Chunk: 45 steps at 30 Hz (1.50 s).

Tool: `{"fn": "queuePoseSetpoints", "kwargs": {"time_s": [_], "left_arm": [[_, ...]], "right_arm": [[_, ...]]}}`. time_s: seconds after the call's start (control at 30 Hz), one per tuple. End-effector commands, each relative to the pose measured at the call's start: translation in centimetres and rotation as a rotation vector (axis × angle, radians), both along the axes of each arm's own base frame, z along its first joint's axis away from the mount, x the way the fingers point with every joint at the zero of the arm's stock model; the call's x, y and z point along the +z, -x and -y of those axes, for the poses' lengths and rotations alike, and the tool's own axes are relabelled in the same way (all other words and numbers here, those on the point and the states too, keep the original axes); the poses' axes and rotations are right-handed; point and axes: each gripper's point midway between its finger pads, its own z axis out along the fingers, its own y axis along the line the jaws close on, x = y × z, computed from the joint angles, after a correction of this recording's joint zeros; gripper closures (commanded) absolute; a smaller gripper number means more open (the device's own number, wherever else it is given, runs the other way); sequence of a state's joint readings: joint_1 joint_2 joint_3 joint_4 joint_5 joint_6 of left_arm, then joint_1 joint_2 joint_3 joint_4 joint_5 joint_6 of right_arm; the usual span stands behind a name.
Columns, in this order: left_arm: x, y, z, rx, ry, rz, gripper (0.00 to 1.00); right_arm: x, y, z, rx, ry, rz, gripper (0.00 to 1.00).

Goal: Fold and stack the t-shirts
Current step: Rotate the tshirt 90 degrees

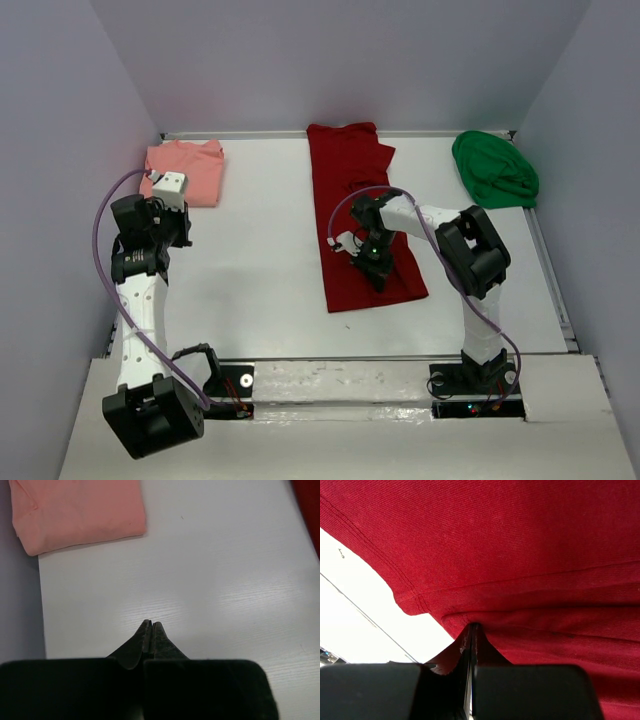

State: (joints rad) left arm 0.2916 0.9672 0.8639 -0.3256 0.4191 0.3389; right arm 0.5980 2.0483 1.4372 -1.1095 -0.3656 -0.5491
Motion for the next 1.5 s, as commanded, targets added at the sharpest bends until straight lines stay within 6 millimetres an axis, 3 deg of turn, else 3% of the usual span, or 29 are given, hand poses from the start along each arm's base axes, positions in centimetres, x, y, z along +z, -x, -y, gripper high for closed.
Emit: {"fn": "queuePoseSetpoints", "kwargs": {"time_s": [0.0, 0.2, 0.5, 1.13, 1.47], "left_arm": [[1.4, -0.1, 0.2, -0.012, 0.001, 0.058, 1.0], [1.5, -0.1, 0.3, -0.018, 0.006, 0.059, 1.0], [1.6, 0.0, 0.3, -0.019, 0.004, 0.062, 1.0], [1.7, 0.2, 0.5, -0.024, 0.008, 0.074, 1.0], [1.8, 0.1, 0.5, -0.025, 0.016, 0.075, 1.0]], "right_arm": [[0.8, -0.7, -1.1, 0.013, -0.036, 0.042, 1.0], [2.4, 0.1, -3.0, 0.017, -0.11, 0.004, 1.0], [2.0, 0.3, -4.4, 0.015, -0.125, -0.029, 1.0], [-0.4, 3.3, -6.9, 0.096, -0.101, -0.105, 1.0], [-0.6, 3.4, -8.7, 0.136, -0.101, -0.103, 1.0]]}}
